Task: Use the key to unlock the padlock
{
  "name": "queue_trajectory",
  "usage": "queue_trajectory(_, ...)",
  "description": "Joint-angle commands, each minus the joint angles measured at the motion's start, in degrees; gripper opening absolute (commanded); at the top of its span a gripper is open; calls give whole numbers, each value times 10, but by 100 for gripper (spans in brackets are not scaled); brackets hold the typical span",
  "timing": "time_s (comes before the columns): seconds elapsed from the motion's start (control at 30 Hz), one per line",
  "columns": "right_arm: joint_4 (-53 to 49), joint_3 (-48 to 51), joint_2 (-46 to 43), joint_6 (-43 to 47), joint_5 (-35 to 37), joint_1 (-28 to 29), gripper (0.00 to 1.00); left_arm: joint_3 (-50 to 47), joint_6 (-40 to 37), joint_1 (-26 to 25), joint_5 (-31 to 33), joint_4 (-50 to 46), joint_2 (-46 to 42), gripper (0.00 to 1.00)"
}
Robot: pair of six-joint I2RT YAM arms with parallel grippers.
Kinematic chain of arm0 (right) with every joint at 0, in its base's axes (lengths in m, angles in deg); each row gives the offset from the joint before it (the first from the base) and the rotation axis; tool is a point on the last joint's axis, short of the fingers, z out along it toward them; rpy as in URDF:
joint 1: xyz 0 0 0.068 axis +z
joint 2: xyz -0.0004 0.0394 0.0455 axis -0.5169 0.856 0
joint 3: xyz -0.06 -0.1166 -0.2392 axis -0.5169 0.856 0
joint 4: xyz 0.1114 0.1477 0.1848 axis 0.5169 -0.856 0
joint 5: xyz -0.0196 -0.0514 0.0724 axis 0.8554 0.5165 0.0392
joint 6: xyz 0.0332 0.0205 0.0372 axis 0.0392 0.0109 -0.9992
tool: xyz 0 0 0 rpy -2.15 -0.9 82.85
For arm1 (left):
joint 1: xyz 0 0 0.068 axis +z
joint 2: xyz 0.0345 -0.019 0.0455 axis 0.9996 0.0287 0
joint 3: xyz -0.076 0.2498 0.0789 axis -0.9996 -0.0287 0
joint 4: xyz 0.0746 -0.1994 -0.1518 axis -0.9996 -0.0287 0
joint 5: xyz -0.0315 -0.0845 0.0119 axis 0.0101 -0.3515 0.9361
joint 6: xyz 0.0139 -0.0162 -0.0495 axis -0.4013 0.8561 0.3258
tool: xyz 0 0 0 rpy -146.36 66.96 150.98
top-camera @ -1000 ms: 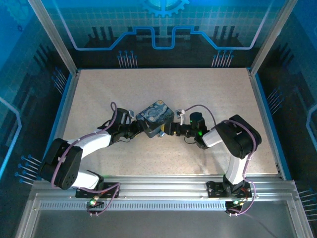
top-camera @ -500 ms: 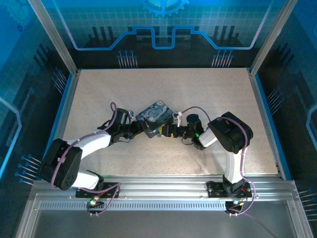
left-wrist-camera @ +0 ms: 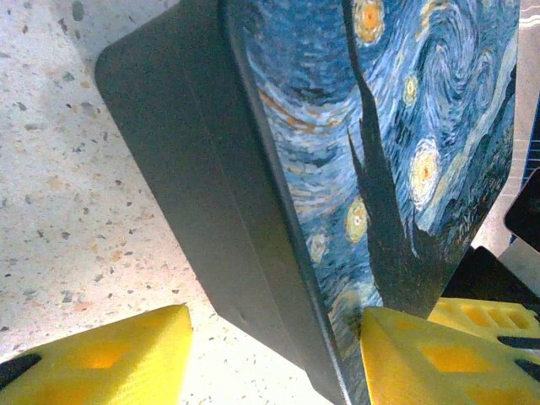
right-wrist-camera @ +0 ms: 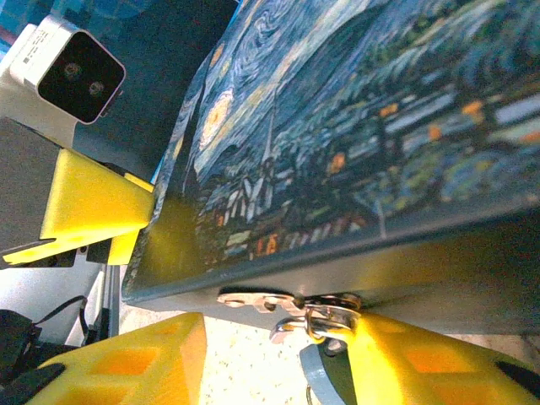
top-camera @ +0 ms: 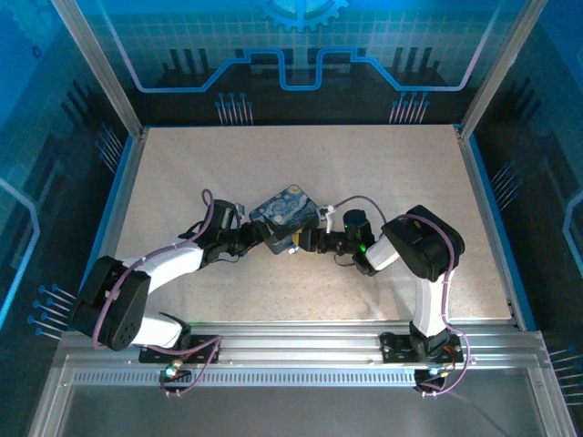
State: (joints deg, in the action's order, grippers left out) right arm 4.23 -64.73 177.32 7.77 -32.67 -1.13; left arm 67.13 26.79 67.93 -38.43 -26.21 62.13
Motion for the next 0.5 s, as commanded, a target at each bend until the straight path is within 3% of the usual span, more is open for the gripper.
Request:
queue_trajectory(0.0, 32, 10, 1, 4, -12, 8, 47, -17, 1, -4, 14, -36, -5, 56)
queue_trajectory(0.23, 46, 21, -5, 4, -13, 7, 46, -20, 2, -5, 14, -36, -7, 56)
queue_trajectory(0.47, 44, 24, -5, 5, -11, 5, 37, -21, 3, -6, 16, -35, -7, 56)
